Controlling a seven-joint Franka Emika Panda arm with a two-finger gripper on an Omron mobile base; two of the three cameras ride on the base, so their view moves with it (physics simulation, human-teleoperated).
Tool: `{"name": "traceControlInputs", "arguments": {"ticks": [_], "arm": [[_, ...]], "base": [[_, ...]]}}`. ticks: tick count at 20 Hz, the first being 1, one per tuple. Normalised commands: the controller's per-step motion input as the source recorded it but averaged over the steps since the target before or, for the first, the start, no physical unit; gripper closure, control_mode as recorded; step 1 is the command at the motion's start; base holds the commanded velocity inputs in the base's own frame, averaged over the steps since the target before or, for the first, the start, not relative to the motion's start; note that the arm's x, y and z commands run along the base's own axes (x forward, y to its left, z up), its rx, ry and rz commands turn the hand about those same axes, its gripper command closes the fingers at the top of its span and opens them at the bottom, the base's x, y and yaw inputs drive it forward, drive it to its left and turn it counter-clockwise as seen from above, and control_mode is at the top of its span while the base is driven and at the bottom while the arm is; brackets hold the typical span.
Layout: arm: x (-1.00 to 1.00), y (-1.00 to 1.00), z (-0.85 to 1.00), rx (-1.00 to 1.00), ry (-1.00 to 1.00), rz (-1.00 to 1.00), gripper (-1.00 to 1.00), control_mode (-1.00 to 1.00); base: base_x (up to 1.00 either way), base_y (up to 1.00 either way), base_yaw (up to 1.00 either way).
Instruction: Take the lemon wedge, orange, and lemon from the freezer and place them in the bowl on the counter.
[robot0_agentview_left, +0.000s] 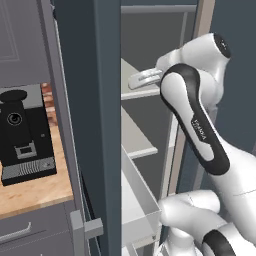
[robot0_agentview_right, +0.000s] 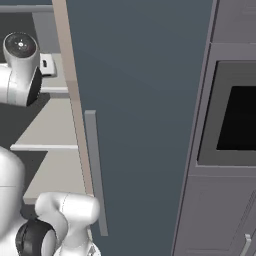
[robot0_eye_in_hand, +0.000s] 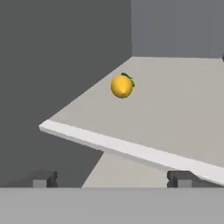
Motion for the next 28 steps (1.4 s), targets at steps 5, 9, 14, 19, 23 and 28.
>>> {"name": "traceControlInputs", "arguments": {"ticks": [5, 9, 14, 19, 23, 28], "arm": [[0.67, 0.46, 0.02, -0.1, 0.0, 0.0, -1.0, -1.0], [0.6, 0.54, 0.0, -0.08, 0.0, 0.0, -1.0, -1.0], [0.53, 0.48, -0.01, -0.03, 0.0, 0.0, -1.0, -1.0], [0.25, 0.25, -0.03, 0.0, 0.03, 0.03, -1.0, -1.0], [0.31, 0.0, -0.3, -0.04, 0.06, 0.0, -1.0, -1.0], [0.45, 0.02, -0.23, -0.04, 0.04, 0.0, -1.0, -1.0]], "base": [[0.0, 0.0, 0.0], [0.0, 0.0, 0.0], [0.0, 0.0, 0.0], [0.0, 0.0, 0.0], [0.0, 0.0, 0.0], [0.0, 0.0, 0.0]]}}
